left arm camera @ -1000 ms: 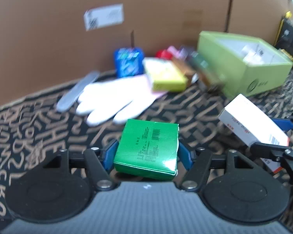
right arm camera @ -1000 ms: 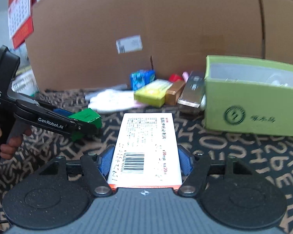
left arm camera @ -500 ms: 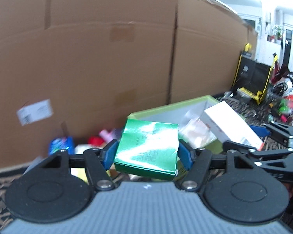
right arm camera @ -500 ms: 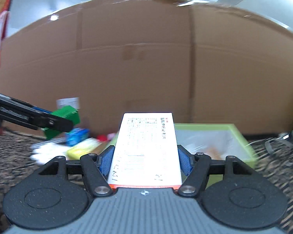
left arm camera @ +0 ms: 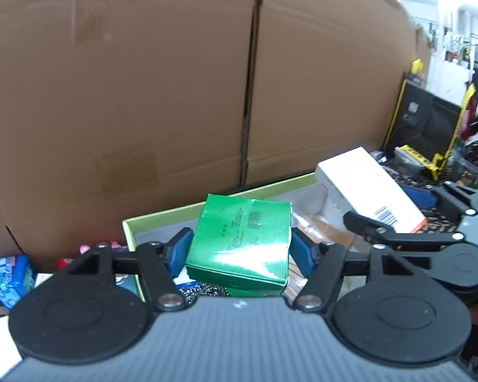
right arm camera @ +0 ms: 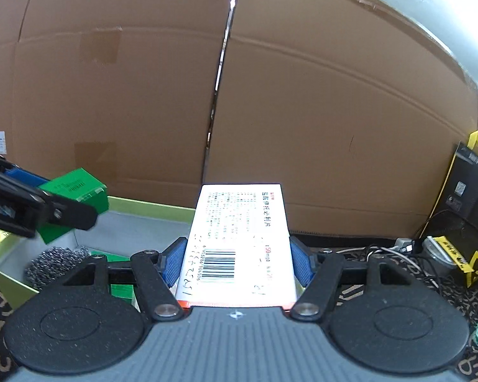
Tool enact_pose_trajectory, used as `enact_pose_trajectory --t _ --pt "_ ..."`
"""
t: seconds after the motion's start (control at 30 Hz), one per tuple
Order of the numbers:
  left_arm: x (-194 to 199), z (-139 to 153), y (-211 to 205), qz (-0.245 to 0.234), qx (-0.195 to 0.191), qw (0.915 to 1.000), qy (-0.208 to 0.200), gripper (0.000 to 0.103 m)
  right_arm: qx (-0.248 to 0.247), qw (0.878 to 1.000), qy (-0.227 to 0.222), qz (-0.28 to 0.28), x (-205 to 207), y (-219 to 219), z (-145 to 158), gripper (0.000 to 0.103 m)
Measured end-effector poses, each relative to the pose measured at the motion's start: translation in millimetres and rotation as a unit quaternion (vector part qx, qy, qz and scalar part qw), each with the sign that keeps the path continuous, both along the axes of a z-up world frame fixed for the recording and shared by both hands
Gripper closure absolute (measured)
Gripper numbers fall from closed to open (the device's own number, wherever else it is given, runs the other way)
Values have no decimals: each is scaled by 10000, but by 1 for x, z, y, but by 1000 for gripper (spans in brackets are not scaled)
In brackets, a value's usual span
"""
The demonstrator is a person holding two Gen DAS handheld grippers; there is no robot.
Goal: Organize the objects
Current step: 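Carry the green box and white medicine box into the lime-green box and open both tools, then withdraw both tools from the lime-green box back to the pile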
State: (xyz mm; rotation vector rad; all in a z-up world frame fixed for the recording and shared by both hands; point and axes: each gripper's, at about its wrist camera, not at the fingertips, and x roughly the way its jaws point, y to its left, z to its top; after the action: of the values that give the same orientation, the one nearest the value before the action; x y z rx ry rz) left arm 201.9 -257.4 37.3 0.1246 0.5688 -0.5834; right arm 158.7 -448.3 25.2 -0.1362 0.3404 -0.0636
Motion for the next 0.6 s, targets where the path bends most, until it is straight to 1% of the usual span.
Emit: enact_pose_trajectory --t 0.1,0.13,0.17,0.2,0.23,0.3,0.47,0.6 --pt "11 -12 -3 56 22 9998 176 37 39 9996 174 196 9 -2 -6 32" --pt "14 -16 -3 63 26 9997 223 32 23 9993 271 239 13 -2 -10 33" --pt "15 -18 -1 76 16 9996 264 28 -19 9992 320 241 15 -1 -13 31" --pt "16 -20 1 125 -21 9996 271 17 -96 9991 359 205 16 0 -16 28" --pt "15 -21 5 174 -86 9995 237 8 -175 9991 358 145 14 0 -19 23" --pt "13 -20 13 249 -219 9994 110 2 -227 9993 287 98 11 0 -21 21" --pt "10 -13 21 309 -298 9990 94 0 92 9995 311 33 5 -3 -19 20" --pt "1 -5 34 332 -443 9984 122 0 209 9997 99 -39 -7 6 -3 19"
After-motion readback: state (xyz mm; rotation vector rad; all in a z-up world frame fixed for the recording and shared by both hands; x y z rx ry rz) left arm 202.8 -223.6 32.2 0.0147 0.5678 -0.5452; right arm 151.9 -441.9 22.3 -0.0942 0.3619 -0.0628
